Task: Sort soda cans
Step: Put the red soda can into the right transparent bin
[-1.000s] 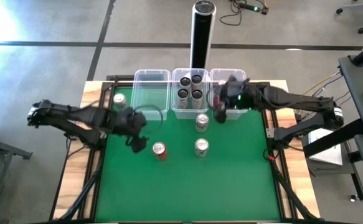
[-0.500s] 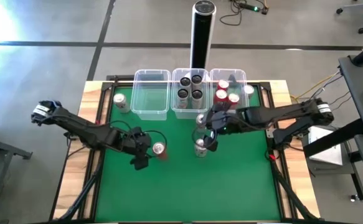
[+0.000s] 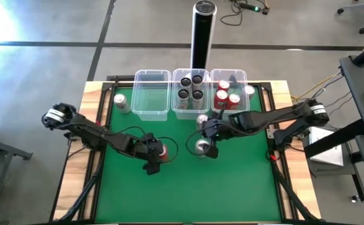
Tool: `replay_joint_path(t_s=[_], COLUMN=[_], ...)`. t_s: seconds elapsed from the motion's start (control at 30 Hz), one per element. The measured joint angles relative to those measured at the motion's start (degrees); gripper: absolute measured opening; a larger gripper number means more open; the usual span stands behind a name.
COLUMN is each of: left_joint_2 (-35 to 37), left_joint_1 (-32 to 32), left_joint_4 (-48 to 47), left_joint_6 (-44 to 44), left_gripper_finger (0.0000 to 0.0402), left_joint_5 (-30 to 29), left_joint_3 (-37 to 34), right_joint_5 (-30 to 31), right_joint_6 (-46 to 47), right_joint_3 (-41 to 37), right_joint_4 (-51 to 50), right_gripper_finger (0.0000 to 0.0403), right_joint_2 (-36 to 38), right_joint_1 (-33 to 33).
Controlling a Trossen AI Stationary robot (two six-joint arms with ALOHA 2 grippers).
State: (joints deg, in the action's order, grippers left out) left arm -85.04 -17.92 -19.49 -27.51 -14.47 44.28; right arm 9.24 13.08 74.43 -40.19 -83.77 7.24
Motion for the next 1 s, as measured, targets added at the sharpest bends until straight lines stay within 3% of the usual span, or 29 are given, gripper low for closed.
replay_joint_path(t_s=[0.27,0.77,1.0], left_joint_2=[-4.60,-8.30,-8.54], left_joint_1=[0.18,1.89,2.83], left_joint_4=[3.72,14.80,15.21], left_joint_6=[0.48,2.16,3.23], left_gripper_finger=[0.0367,0.0367,0.0367], left_joint_5=[1.78,-1.61,-3.05], left_joint_3=[1.04,1.05,1.00], right_joint_5=[-0.85,-1.75,-3.83], right_joint_6=[-2.19,-6.11,-7.06], right_joint_3=[0.00,0.61,0.91], right_joint_4=[4.37,10.47,17.02], right_gripper_finger=[0.0359,0.0359,0.0359], right_joint_2=[-5.93,-8.77,-12.65], right_joint_1=[2.05,2.63,2.61])
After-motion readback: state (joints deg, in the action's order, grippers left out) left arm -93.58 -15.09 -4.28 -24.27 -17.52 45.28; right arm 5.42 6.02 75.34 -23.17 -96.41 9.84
